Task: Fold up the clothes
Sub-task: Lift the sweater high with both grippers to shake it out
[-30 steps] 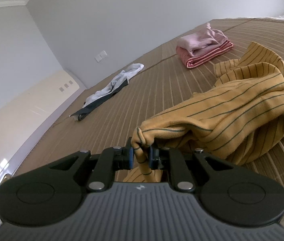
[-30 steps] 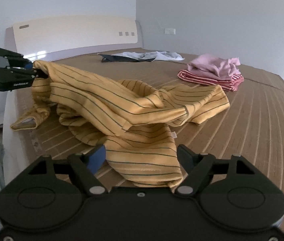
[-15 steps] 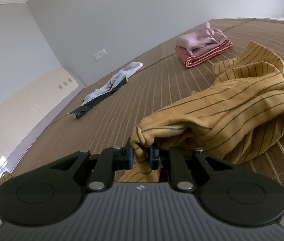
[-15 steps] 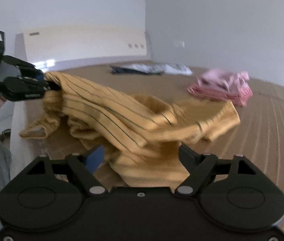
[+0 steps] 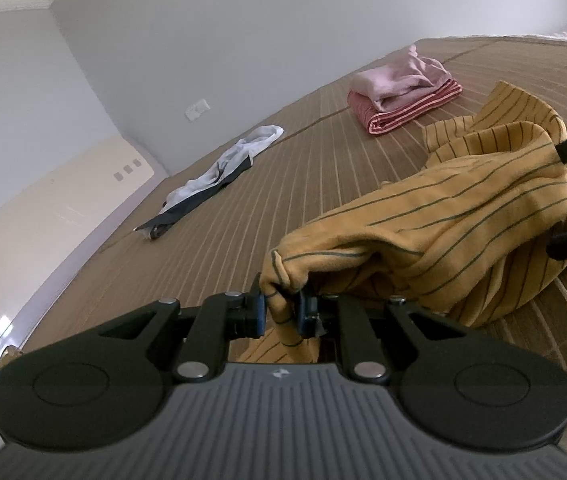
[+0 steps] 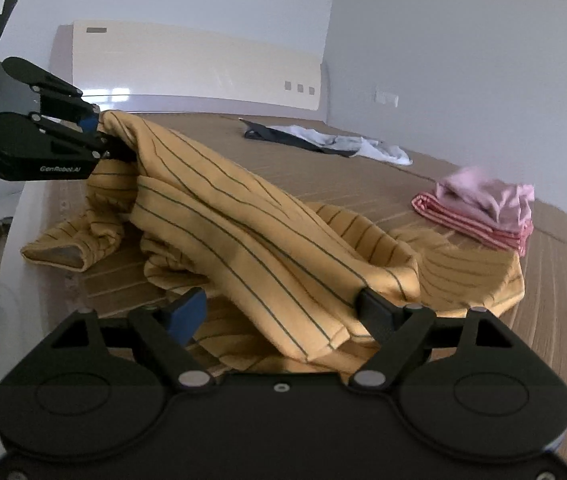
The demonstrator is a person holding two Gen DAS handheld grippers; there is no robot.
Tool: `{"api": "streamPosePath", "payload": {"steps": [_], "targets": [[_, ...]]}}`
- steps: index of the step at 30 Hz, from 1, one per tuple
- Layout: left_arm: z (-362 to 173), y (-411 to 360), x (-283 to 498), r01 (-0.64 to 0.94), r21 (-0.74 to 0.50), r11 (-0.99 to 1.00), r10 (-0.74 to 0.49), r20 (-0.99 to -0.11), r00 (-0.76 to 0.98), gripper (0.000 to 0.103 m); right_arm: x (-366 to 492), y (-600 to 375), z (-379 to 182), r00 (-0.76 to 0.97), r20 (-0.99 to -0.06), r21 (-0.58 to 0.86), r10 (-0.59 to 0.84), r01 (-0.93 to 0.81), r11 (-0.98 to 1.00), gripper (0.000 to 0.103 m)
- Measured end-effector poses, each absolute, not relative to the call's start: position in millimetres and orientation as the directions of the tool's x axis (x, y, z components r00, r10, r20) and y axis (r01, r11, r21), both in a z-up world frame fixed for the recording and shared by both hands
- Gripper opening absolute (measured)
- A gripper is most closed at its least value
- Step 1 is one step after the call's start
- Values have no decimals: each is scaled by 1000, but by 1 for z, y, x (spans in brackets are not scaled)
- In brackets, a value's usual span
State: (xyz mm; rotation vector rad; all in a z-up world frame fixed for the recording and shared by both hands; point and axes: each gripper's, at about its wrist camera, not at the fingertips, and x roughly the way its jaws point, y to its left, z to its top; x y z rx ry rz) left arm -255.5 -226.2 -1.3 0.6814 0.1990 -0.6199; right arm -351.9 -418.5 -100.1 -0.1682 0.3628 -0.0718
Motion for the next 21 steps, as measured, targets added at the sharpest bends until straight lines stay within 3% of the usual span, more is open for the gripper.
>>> {"api": "streamPosePath", "payload": {"steps": [4, 6, 8, 9, 10, 15, 21], "targets": [[-3, -227, -251, 600, 521, 608, -475, -367, 800, 17, -354, -419, -92, 940, -312, -204, -139, 77, 976, 83], [-3, -228, -248, 600, 517, 610, -476, -365, 800, 17, -356, -419, -87, 942, -294, -217, -160, 98, 971, 76], [-4, -229, -246, 599, 514, 614, -478, -361, 801, 17, -358, -420, -83, 944, -275, -229, -181, 119, 966, 53], [-4, -230, -246, 597, 514, 616, -478, -358, 802, 17, -358, -420, -81, 945, -265, -235, -191, 129, 963, 30], [-5, -231, -246, 596, 513, 618, -480, -354, 803, 17, -359, -420, -78, 946, -256, -240, -202, 140, 961, 19], [4, -232, -250, 592, 497, 635, -492, -331, 805, 16, -363, -421, -67, 946, -206, -267, -252, 193, 944, 15], [43, -234, -272, 559, 490, 669, -547, -185, 817, 16, -388, -425, -28, 958, -91, -257, -271, 241, 936, 15]]}}
